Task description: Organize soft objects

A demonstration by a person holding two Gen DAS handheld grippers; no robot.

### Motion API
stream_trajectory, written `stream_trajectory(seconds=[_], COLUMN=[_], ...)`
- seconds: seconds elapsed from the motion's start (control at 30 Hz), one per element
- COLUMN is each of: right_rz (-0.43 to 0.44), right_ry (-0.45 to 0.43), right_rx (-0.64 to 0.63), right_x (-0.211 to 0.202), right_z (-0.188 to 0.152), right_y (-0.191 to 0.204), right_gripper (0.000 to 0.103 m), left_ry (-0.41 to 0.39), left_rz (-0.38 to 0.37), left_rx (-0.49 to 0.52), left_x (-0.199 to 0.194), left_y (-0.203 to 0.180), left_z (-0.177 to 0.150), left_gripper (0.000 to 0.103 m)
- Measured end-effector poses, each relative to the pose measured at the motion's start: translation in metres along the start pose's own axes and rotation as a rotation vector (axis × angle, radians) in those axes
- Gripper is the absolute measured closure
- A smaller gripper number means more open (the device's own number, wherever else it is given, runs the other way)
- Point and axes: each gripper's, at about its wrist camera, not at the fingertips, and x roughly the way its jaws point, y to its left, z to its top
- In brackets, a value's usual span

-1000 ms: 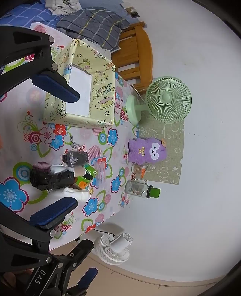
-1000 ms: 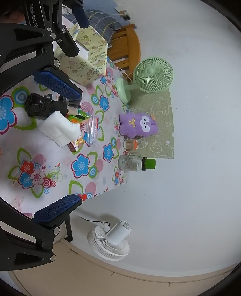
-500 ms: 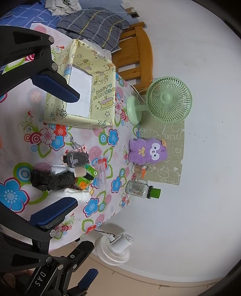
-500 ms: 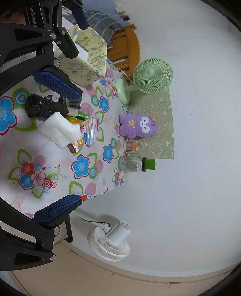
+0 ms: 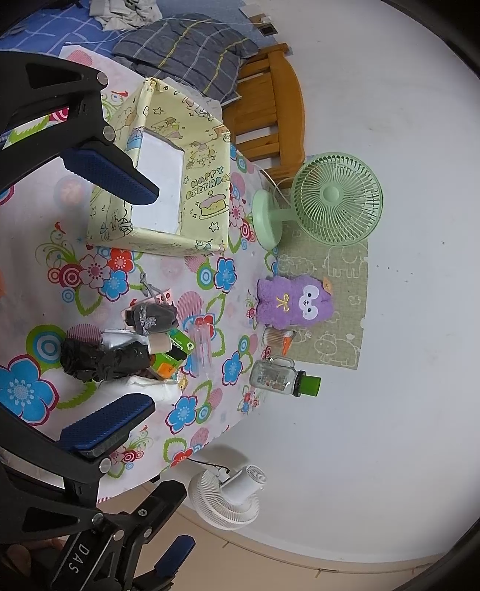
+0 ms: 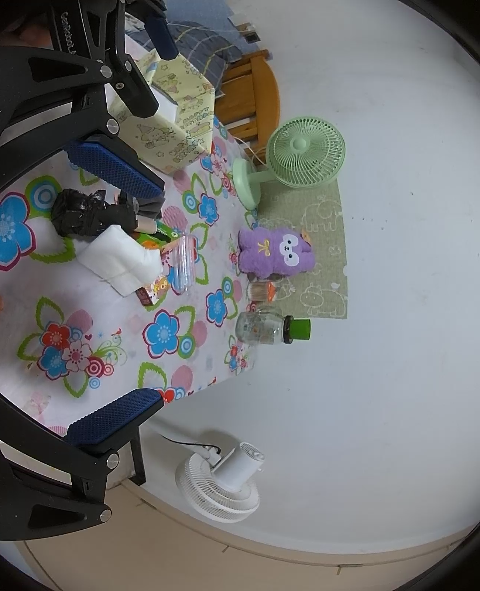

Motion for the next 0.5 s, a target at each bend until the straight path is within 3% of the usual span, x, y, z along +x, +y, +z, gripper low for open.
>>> stream_trajectory(seconds=[0.5], right_rz=[0.017], right_ry=[0.006], right_rx=[0.010], right_x=[0.0018], right_z=[-0.0011], right_y=[0.0012], right_gripper=[0.000], left_ry=[-0.007], left_rz=[-0.001], left_rx=[-0.003], left_x=[-0.0014], left_y=[0.0022], left_z=[-0.0001], left_gripper=[0.000])
